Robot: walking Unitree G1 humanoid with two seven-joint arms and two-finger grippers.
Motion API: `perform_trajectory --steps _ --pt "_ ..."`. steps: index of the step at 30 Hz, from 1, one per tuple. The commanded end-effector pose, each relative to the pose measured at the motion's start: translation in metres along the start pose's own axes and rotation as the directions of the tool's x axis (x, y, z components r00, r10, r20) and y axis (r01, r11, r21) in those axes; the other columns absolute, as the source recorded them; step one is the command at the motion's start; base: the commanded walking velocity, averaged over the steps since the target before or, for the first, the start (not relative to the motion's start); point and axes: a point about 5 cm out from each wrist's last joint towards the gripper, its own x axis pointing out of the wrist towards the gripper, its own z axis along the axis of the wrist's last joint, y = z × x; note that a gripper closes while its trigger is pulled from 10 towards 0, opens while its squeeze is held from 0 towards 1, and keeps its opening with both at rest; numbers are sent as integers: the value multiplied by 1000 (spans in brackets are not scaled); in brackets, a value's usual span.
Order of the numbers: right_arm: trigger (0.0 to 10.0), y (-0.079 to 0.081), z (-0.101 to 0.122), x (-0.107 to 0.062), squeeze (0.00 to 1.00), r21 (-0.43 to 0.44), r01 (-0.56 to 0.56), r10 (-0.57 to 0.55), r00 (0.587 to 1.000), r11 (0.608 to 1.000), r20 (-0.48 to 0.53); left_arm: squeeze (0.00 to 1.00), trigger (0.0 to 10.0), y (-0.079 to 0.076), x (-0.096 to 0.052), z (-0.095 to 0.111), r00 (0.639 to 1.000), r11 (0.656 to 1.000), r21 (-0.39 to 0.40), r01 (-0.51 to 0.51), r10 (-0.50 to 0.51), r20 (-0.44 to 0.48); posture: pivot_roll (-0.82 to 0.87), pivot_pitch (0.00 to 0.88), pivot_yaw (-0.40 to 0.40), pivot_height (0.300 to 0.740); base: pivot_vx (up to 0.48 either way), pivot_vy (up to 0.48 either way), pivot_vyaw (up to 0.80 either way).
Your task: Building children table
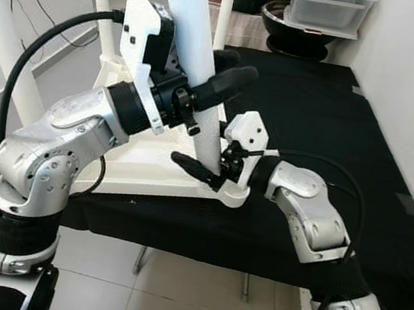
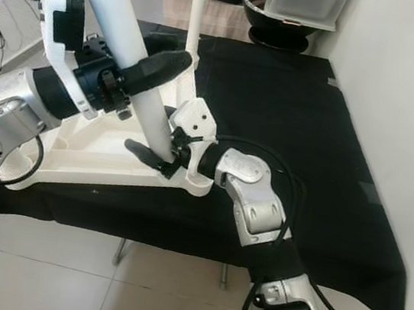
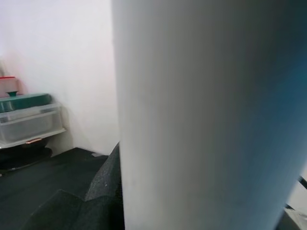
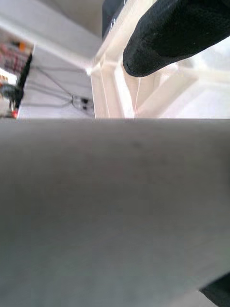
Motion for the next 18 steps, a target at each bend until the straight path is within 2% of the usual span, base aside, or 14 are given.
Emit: perform_trajectory --steps 1,5,7,15,18 --pt "353 18 13 17 0 19 -138 137 990 990 43 0 0 -44 14 0 944 938 -110 329 -322 76 6 40 -36 740 0 0 0" --pt "0 27 14 17 0 56 -207 203 977 977 63 0 0 -49 15 -1 938 931 -113 346 -339 77 4 41 -34 740 0 0 0" --pt "0 32 16 17 0 77 -254 247 965 964 89 0 0 -26 26 -13 940 928 -147 342 -337 60 0 42 -30 740 0 0 0" --pt "0 36 16 17 0 84 -285 277 956 955 100 0 0 -20 28 -15 937 923 -165 348 -342 64 -3 45 -28 740 0 0 0" --pt "0 37 15 16 0 87 -289 281 956 953 88 0 0 -17 29 -13 944 933 -150 328 -321 72 -1 50 -30 740 0 0 0"
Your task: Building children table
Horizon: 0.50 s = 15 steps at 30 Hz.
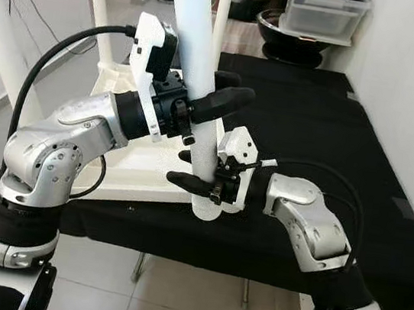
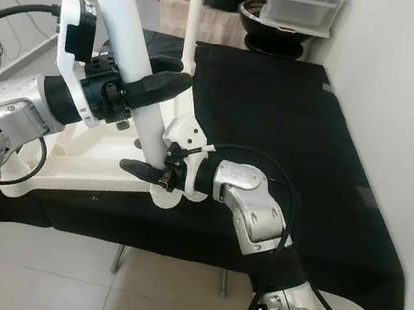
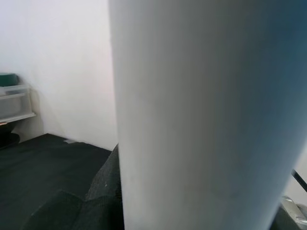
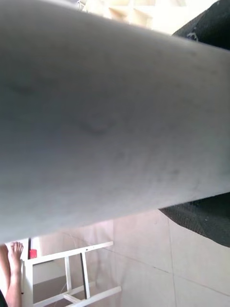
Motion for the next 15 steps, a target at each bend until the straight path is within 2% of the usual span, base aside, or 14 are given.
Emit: perform_trajectory --steps 1,2,3,4,6,8,9,11,12,14,15 --pt "0 20 19 21 0 -35 -128 130 988 991 86 0 0 -27 27 1 967 970 -41 238 -233 99 -1 52 -30 740 0 0 0" --pt "0 19 19 21 0 -36 -118 120 989 992 86 247 2902 -24 27 3 972 976 -29 214 -210 105 0 53 -31 740 0 0 0" --pt "0 19 19 21 0 -36 -118 120 989 992 86 247 2902 -24 27 3 972 976 -29 214 -210 105 0 53 -31 740 0 0 0" --pt "0 15 20 22 0 -33 -85 88 992 996 91 1000 10000 -19 27 5 976 982 -36 186 -181 123 2 57 -32 740 0 0 0" --pt "0 11 21 23 0 -32 -48 50 994 998 95 1000 10000 -15 26 9 977 985 -26 169 -164 134 2 58 -33 740 0 0 0" --pt "0 3 23 23 0 -34 23 -19 994 999 107 1000 10000 -8 25 15 981 994 -5 111 -108 158 2 58 -33 740 0 0 0" --pt "0 -4 25 22 0 -28 78 -74 990 997 121 1000 10000 -4 21 21 978 996 -22 88 -83 193 3 65 -34 740 0 0 0" --pt "0 -4 25 22 0 -28 78 -74 990 997 121 1000 10000 -4 21 21 978 996 -22 88 -83 193 3 65 -34 740 0 0 0" --pt "0 -13 28 20 0 -22 148 -144 980 989 135 1000 10000 -2 15 30 969 996 -48 75 -61 238 7 74 -37 740 0 0 0" --pt "0 -13 28 20 0 -22 148 -144 980 989 135 1000 10000 -2 15 30 969 996 -48 75 -61 238 7 74 -37 740 0 0 0" --pt "0 -36 34 10 0 2 316 -312 936 949 165 1000 10000 -8 -6 53 928 984 -129 125 -70 366 22 103 -40 740 0 0 0"
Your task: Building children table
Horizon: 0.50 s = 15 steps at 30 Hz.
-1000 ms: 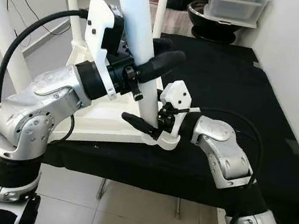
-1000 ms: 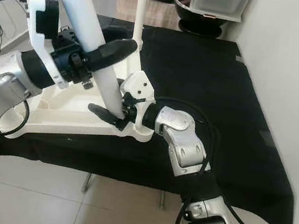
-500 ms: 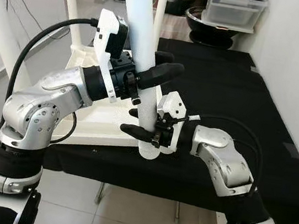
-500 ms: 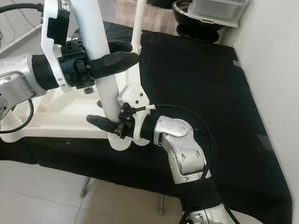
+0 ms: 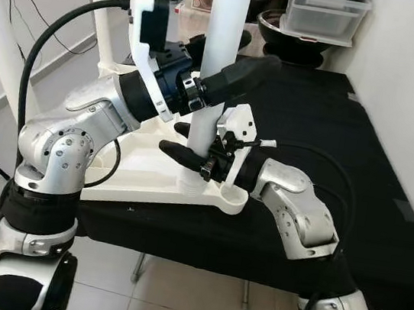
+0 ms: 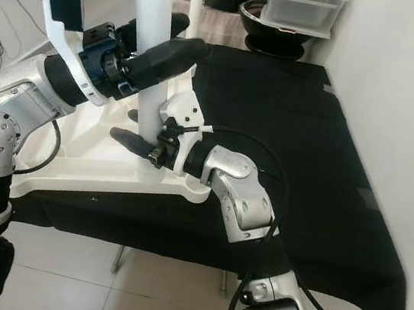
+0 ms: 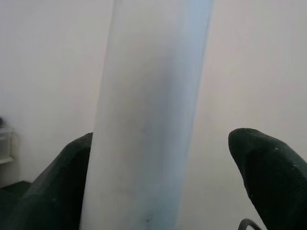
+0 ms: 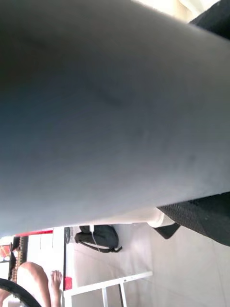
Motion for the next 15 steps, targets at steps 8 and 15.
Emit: perform_trajectory --steps 8,15 --pt "0 -64 8 -26 0 -50 445 -445 896 894 13 1000 10000 -42 -53 35 996 997 -79 23 -16 88 62 176 -47 740 0 0 0" --pt "0 -99 19 -52 0 -86 570 -571 821 817 18 1000 10000 -76 -113 -15 938 956 -50 -288 271 -217 83 228 -57 740 0 0 0"
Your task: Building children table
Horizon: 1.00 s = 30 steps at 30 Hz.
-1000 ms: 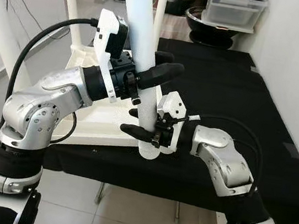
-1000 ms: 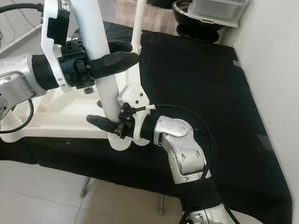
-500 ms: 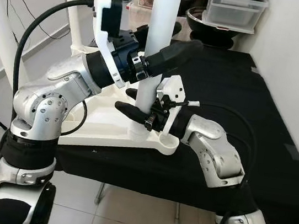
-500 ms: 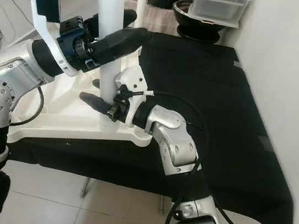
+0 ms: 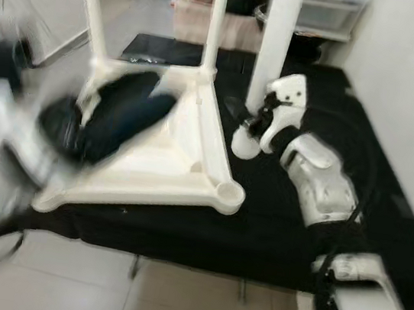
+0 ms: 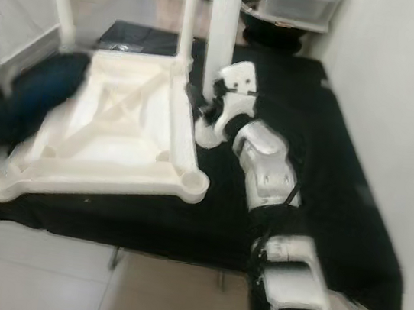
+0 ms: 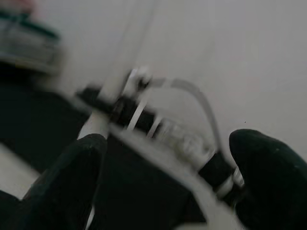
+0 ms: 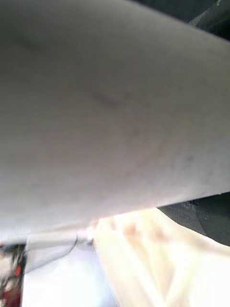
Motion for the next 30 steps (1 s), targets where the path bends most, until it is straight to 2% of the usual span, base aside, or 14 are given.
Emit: perform_trajectory --steps 1,3,4,6,7,11,12,13,14,16,18,19,25,30 --pt "7529 14 11 6 0 26 -157 155 985 987 74 1000 10000 -11 -3 -12 991 988 135 -72 86 -101 90 261 -65 740 0 0 0" --pt "7529 17 14 5 0 41 -217 212 972 975 100 1000 10000 -12 -6 -16 982 979 172 -114 137 -127 90 270 -69 740 0 0 0" --pt "10000 21 18 4 0 55 -286 278 952 957 127 1000 10000 -11 -9 -19 970 965 195 -174 202 -137 90 285 -72 740 0 0 0" --pt "10000 23 19 3 0 62 -321 310 940 945 143 1000 10000 -11 -11 -20 960 958 197 -211 241 -143 90 285 -72 740 0 0 0" --pt "10000 28 21 1 0 54 -388 375 913 920 162 0 10000 -11 -14 -22 936 935 249 -253 302 -182 87 300 -74 740 0 0 0" --pt "10000 40 17 -6 0 43 -550 536 827 834 169 0 10000 -8 -24 -30 855 847 423 -323 453 -253 82 321 -74 740 0 0 0" --pt "10000 40 17 -6 0 43 -550 536 827 834 169 0 10000 -8 -24 -30 855 847 423 -323 453 -253 82 321 -74 740 0 0 0" --pt "10000 44 15 -8 0 49 -600 585 793 799 173 0 10000 -7 -28 -32 832 814 479 -329 490 -262 80 329 -74 740 0 0 0" --pt "10000 50 13 -14 0 48 -683 667 724 729 174 0 10000 -7 -29 -36 808 774 548 -318 524 -271 78 336 -73 740 0 0 0" --pt "10000 50 13 -14 0 48 -683 667 724 729 174 0 10000 -7 -29 -36 808 774 548 -318 524 -271 78 336 -73 740 0 0 0" --pt "10000 56 12 -23 0 48 -782 764 619 622 181 0 10000 -7 -30 -41 781 705 644 -298 567 -260 78 343 -73 740 0 0 0" --pt "10000 57 11 -24 0 49 -796 779 601 603 182 0 10000 -6 -31 -43 774 678 670 -302 585 -243 80 344 -71 740 0 0 0" --pt "10000 53 7 -19 0 45 -799 781 597 600 181 0 10000 -8 -32 -47 765 622 732 -278 605 -223 92 332 -70 740 0 0 0" --pt "10000 54 5 -16 0 32 -802 787 592 596 173 0 10000 -8 -33 -50 764 617 739 -271 605 -225 95 327 -68 740 0 0 0"
